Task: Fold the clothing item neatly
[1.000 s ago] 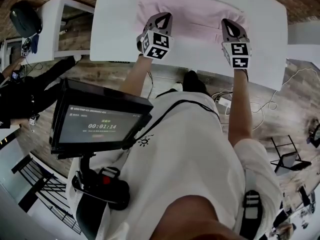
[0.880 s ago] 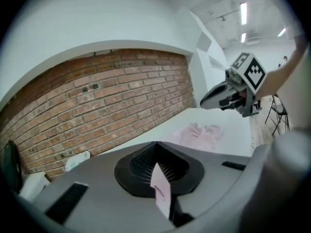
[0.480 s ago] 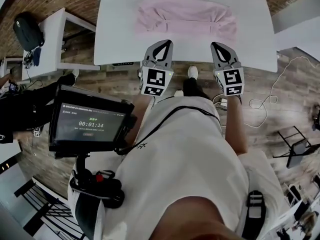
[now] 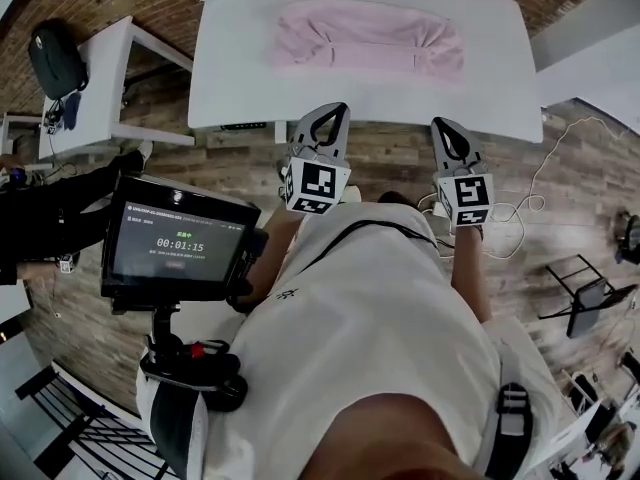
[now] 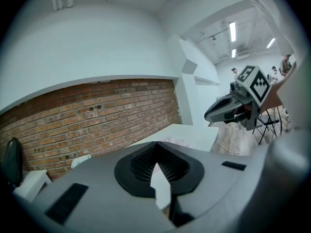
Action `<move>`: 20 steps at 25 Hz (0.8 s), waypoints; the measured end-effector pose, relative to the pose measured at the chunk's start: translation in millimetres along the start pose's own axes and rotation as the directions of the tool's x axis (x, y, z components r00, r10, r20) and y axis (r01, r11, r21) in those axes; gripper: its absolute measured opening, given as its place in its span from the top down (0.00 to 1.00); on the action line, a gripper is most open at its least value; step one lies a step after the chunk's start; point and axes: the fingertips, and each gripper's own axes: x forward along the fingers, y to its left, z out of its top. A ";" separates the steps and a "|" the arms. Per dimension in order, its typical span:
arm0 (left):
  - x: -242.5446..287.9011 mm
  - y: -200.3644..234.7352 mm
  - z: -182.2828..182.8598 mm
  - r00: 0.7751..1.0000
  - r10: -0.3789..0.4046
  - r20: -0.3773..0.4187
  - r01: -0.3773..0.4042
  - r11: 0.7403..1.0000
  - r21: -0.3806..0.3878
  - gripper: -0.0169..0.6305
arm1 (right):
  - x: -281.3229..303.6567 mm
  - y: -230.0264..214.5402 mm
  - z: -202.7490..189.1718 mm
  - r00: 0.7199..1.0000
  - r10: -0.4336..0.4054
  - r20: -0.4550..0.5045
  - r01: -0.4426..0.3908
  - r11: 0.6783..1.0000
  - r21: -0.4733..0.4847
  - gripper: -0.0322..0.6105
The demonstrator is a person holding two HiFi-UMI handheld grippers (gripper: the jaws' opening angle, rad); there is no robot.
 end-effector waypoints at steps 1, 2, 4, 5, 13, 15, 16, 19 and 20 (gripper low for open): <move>-1.3 -2.4 2.3 1.000 0.002 0.002 -0.002 1.000 0.006 0.97 | -2.0 -0.4 0.3 1.000 -0.001 0.004 0.001 1.000 0.000 0.94; -3.0 -5.0 4.6 1.000 0.004 0.003 -0.004 1.000 0.012 0.97 | -4.1 -0.1 1.3 1.000 -0.001 0.010 0.001 1.000 0.002 0.94; -6.1 -10.8 9.3 1.000 0.007 0.007 -0.007 1.000 0.026 0.97 | -9.6 1.9 4.7 1.000 0.005 0.026 -0.005 1.000 0.007 0.94; -7.6 -14.6 11.4 1.000 0.007 0.008 -0.008 0.999 0.031 0.97 | -13.1 3.3 5.9 0.999 0.010 0.033 -0.010 1.000 0.010 0.94; -30.2 -79.3 25.2 1.000 -0.003 0.005 0.002 0.999 0.054 0.97 | -64.2 22.6 -14.0 0.996 0.074 0.041 -0.075 0.997 0.017 0.94; -42.0 -105.5 27.9 1.000 -0.002 0.001 0.002 0.998 0.056 0.97 | -89.2 26.1 -21.7 0.995 0.083 0.049 -0.084 0.996 0.021 0.94; -50.7 -123.9 29.9 1.000 0.000 0.000 0.000 0.998 0.055 0.97 | -107.0 27.8 -27.8 0.995 0.089 0.056 -0.090 0.996 0.021 0.94; -77.9 -178.6 35.0 1.000 0.005 -0.002 -0.005 0.999 0.042 0.97 | -160.3 31.7 -47.4 0.992 0.106 0.068 -0.108 0.994 0.018 0.94; -83.4 -186.9 34.4 1.000 0.006 -0.005 -0.006 0.999 0.036 0.97 | -168.3 33.3 -50.5 0.991 0.111 0.069 -0.113 0.993 0.020 0.94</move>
